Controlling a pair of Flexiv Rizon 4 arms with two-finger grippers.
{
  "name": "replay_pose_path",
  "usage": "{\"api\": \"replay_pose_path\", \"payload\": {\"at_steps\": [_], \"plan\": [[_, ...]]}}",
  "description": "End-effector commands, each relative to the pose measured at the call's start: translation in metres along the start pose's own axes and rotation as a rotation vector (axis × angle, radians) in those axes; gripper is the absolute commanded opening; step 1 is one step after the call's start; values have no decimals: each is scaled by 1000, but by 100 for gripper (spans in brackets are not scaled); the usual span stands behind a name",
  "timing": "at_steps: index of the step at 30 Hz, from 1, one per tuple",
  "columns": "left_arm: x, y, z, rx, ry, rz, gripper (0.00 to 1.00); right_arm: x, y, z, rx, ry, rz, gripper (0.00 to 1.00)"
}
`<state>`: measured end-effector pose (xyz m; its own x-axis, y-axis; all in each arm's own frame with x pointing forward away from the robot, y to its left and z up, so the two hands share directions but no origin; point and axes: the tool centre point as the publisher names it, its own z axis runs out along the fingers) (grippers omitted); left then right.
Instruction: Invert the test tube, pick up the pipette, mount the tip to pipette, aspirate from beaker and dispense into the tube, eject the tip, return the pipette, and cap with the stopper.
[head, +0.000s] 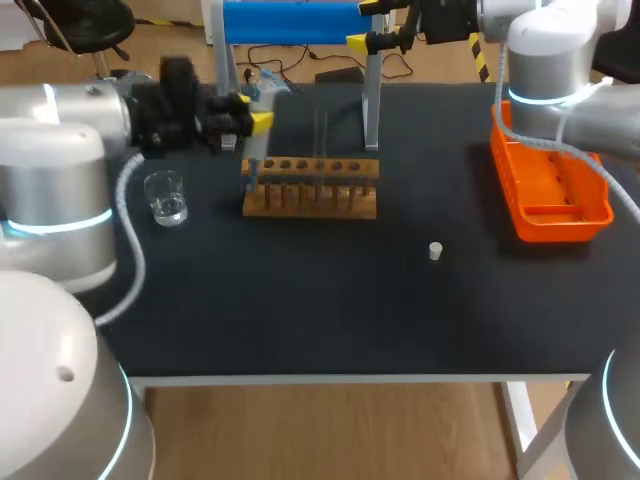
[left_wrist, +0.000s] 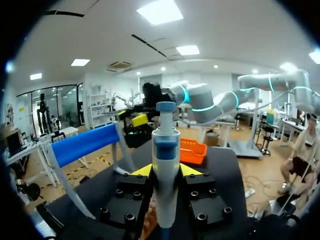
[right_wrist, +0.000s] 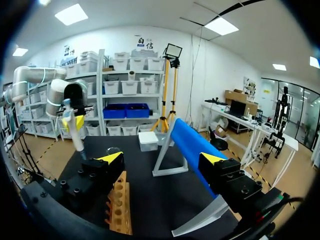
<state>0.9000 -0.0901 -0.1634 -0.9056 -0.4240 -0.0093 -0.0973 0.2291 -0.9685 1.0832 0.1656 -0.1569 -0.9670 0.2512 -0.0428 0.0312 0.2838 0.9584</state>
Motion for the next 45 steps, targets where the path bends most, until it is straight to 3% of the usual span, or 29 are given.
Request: {"api": "replay_pose_path", "payload": {"at_steps": [1,15,26,45], "plan": [[-27,-4,-23,-51,20,-24,0,-1,1,-1,4,5,1,100],[-110,6,-23,-103,-237,-154,0,-1,1,-1,4,5,1,100],[-158,-7,-11,-134,-379,-201,0,-1,1,-1,4,5,1,100],[-211,-25,42,-173,-462,-266,0,-1,1,-1,4,5,1,100]]}}
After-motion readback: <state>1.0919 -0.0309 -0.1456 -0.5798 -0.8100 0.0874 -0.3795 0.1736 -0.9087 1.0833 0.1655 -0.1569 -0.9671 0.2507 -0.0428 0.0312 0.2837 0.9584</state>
